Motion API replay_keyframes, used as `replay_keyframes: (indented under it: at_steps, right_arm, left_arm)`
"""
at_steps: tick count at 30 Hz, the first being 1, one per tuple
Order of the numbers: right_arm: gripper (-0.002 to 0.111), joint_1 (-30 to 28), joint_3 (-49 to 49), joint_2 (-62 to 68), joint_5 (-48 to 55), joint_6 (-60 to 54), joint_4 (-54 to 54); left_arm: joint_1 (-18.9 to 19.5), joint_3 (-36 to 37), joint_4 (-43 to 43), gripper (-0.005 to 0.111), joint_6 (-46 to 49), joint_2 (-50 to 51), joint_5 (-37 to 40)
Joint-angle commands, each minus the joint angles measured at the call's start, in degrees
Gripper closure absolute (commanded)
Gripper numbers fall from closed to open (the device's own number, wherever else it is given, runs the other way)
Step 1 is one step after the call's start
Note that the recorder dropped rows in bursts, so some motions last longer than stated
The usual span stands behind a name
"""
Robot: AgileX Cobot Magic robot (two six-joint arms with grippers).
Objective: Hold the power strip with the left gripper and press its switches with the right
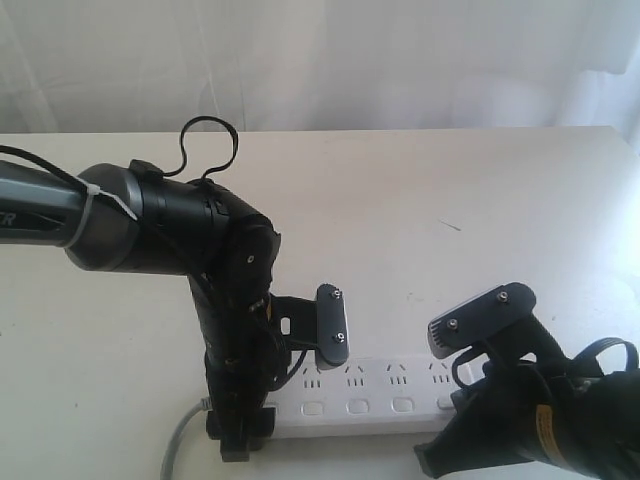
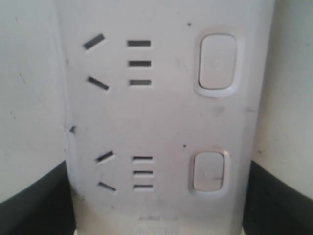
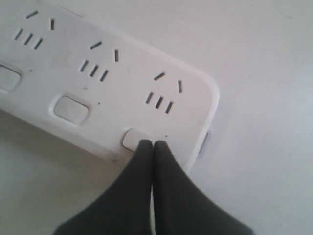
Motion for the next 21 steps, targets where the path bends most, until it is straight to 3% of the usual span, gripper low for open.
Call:
replay_keyframes:
  at_steps: [1, 21]
  right_arm:
    - [0.108, -0.32, 0.45, 0.75, 1.09, 1.21, -0.22]
    - [0.108, -0.32, -2.13, 0.75, -1.65, 1.34, -0.57]
  left_arm:
    - [0.07, 0.39, -0.49, 0.107, 0.54, -0.35, 2.98]
    - [0.07, 0.39, -1.78, 0.107, 0.93, -0.35, 2.64]
